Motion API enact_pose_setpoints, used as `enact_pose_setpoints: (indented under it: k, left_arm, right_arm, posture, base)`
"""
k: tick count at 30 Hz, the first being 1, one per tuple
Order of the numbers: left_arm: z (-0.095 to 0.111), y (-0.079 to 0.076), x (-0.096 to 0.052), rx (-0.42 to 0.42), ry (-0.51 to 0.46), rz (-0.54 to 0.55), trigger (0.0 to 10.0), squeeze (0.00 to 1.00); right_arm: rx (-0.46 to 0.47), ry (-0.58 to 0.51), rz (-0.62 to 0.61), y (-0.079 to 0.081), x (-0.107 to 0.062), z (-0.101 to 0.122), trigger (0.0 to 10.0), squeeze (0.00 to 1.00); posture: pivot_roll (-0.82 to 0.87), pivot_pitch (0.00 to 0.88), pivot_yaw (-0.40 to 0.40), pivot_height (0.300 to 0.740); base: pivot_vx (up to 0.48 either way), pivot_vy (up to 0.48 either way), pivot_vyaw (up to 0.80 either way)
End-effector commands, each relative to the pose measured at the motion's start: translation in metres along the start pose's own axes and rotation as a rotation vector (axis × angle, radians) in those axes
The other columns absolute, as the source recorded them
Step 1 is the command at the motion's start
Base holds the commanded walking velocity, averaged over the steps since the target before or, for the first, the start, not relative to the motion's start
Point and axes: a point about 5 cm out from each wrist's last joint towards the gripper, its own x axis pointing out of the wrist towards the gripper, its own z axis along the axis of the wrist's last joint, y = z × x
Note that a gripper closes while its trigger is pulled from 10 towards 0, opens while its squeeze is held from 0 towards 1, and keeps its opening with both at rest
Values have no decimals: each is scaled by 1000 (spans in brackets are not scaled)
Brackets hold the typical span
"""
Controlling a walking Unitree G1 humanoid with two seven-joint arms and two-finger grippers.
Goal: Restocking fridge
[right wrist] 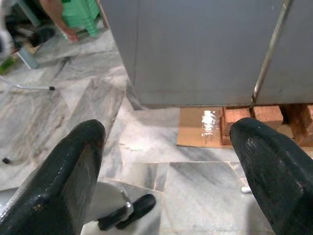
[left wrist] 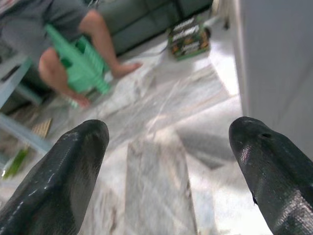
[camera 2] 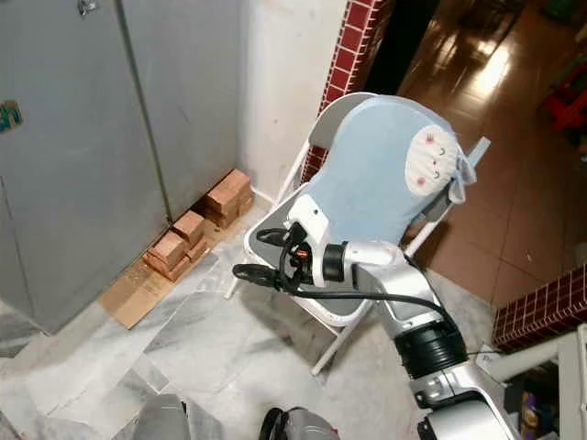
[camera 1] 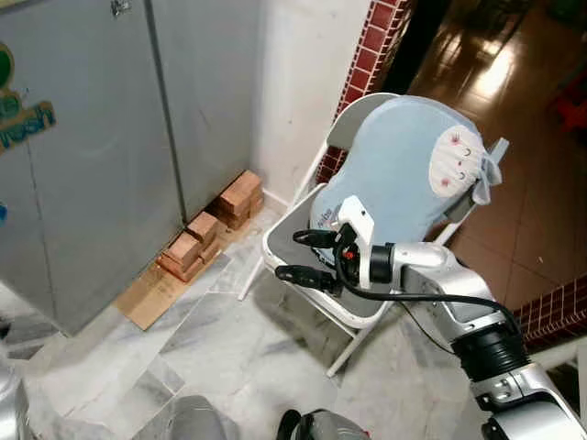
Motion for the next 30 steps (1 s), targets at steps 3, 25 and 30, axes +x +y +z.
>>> enact_pose_setpoints:
  k: [3, 25, 30]
  left_arm:
    - [25, -55, -29, -56, -141, -225, 10000, 0]
    - [40, -120, -90, -158, -263, -709, 10000, 0]
    - [49, -123, -94, -149, -315, -748, 10000, 0]
  right_arm:
    - [-23, -75, -215, -19, 6, 8, 10000, 0]
    - [124, -211, -563, -13, -7, -32, 10000, 0]
    - [127, -199, -600, -14, -3, -34, 10000, 0]
  posture:
    - [176, 65, -129, 740]
    - [118, 61, -118, 740]
    - [115, 73, -110, 740]
  base:
    - [0, 0, 0]
    - [0, 60, 0]
    - [0, 480, 0]
